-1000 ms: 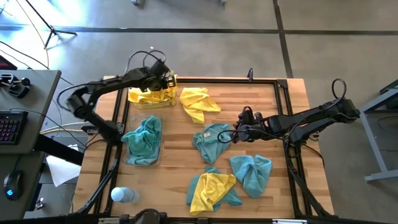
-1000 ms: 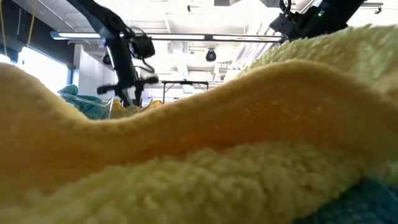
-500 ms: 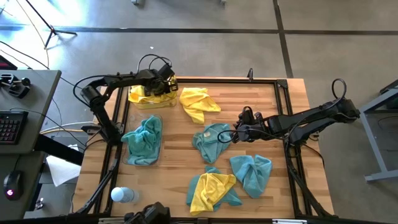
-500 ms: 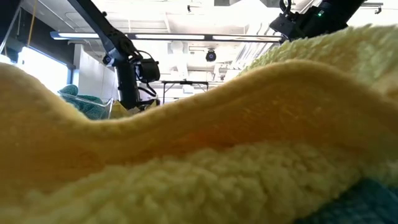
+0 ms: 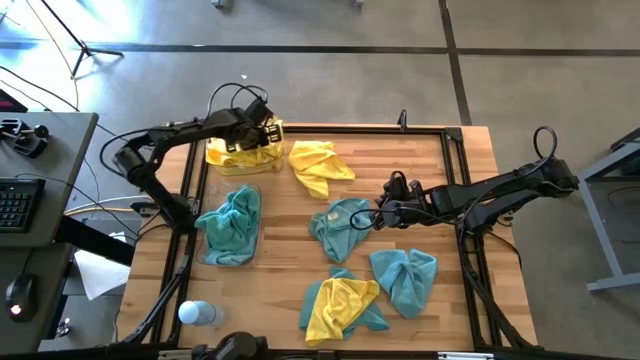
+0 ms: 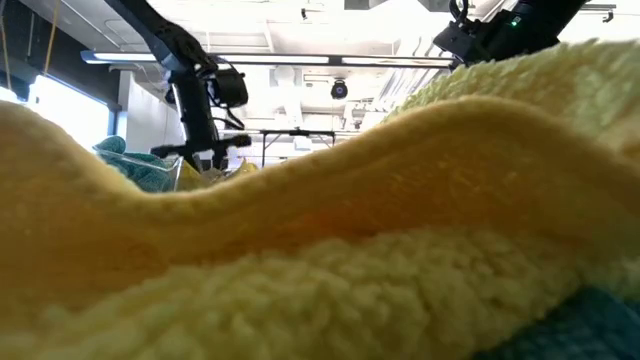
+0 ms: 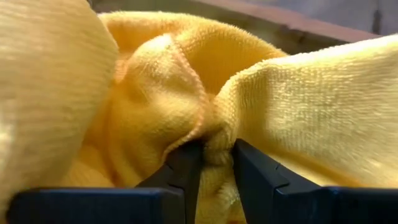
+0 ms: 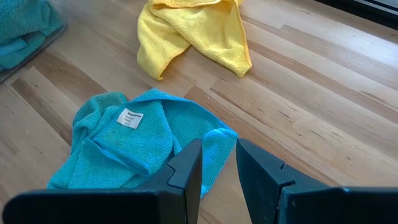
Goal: Sort microfiber towel by color & place in baskets
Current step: Put the yellow microfiber cloth into the top transparent bin, then put the blue microfiber cloth into the bottom transparent bin
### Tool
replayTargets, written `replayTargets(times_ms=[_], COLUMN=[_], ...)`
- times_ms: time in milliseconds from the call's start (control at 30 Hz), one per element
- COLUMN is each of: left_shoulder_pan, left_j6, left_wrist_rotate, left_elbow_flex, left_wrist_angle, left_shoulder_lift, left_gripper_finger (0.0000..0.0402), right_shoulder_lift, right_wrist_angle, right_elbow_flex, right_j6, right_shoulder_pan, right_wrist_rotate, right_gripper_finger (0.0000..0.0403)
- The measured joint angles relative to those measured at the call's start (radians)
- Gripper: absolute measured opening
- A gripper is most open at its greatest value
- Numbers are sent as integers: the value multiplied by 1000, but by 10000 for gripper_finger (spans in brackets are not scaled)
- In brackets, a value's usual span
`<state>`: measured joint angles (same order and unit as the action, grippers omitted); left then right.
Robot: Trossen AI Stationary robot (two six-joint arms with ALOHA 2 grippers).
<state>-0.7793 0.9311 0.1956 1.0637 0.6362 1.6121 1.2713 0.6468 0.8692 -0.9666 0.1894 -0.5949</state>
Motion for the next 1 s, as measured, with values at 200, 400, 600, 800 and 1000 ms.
replayTargets(times_ms=[200,400,600,800,1000], left_shoulder_pan=[1,8,94,299,516], left_j6=[-2,-67,-100,-97,16], left_wrist_rotate=[15,24,89,178,224], left_elbow_flex=[0,0,1,1,1], left_wrist_angle=[8,33,58,57,17], left_shoulder_lift=[-102,-215,-297,-308,-302], left_gripper_finger=[83,83,83,83,83], right_shoulder_lift=[0,0,0,0,0], right_wrist_angle=[6,18,24,24,23], right_elbow_flex=[0,0,0,0,0], right_j6=[5,6,7,55,59], right_shoulder_pan=[0,0,0,0,0], right_wrist_rotate=[0,0,-12,-43,-45], right_gripper_finger=[93,93,93,93,93])
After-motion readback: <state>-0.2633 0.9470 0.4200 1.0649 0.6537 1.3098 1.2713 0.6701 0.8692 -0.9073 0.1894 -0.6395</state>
